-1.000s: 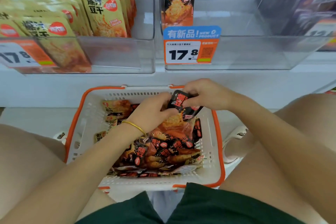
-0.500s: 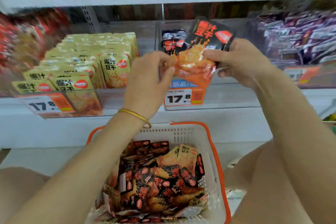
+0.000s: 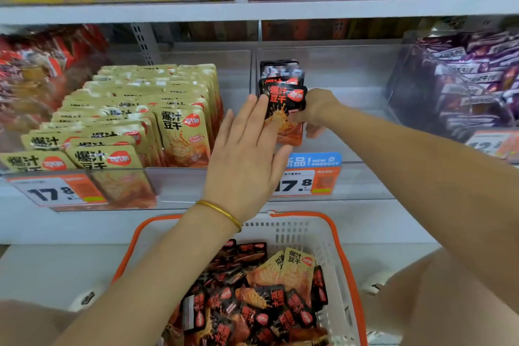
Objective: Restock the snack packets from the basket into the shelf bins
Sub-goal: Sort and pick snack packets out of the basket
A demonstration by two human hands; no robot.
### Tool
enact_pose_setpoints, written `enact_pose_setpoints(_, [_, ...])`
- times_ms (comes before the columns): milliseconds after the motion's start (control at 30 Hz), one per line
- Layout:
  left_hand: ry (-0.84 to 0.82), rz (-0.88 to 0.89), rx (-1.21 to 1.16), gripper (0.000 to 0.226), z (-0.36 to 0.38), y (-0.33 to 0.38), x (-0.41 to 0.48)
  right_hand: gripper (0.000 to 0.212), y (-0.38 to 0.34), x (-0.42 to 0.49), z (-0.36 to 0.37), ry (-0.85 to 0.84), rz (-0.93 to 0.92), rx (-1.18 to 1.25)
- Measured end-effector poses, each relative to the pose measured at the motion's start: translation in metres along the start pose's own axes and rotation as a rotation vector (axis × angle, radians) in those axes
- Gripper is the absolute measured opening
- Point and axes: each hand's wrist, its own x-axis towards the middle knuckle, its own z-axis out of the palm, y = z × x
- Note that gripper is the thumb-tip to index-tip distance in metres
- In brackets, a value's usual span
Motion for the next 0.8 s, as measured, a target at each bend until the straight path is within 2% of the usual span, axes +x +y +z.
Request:
enact_pose_setpoints(100, [0.005, 0.007, -0.002, 0.055, 0.001, -0.001, 0.000, 0.032, -0.005, 0.010, 0.005, 0.087, -0.020, 0.033])
enact_pose_setpoints(200, [0.019, 0.013, -0.004, 0.054, 0.002, -0.002, 0.000, 0.044, -0.011, 0.013, 0.009, 0.155, 0.008, 0.076])
enact_pose_setpoints(367, [0.026, 0.018, -0.002, 0.054, 0.002, -0.002, 0.000, 0.054, -0.015, 0.010, 0.012, 0.109, 0.052, 0.083])
enact_pose_setpoints(433, [0.024, 0.022, -0.008, 0.054, 0.001, -0.002, 0.000, 0.052, -0.013, 0.006, 0.010, 0.112, 0.042, 0.086])
enact_pose_setpoints(533, [0.036, 0.030, -0.011, 0.053, -0.002, -0.001, 0.000, 0.034, -0.008, -0.008, 0.000, 0.099, 0.027, 0.134])
enact_pose_setpoints(667, [0.150, 0.075, -0.056, 0.042, -0.014, 0.007, -0.008, 0.035, -0.009, -0.053, -0.027, 0.195, -0.120, 0.170])
enact_pose_setpoints(733, [0.240, 0.134, -0.107, 0.034, -0.018, 0.016, -0.019, 0.038, -0.009, -0.096, -0.037, 0.275, -0.235, 0.250])
enact_pose_setpoints(800, [0.301, 0.182, -0.152, 0.027, -0.018, 0.025, -0.035, 0.036, -0.005, -0.146, -0.038, 0.277, -0.335, 0.337])
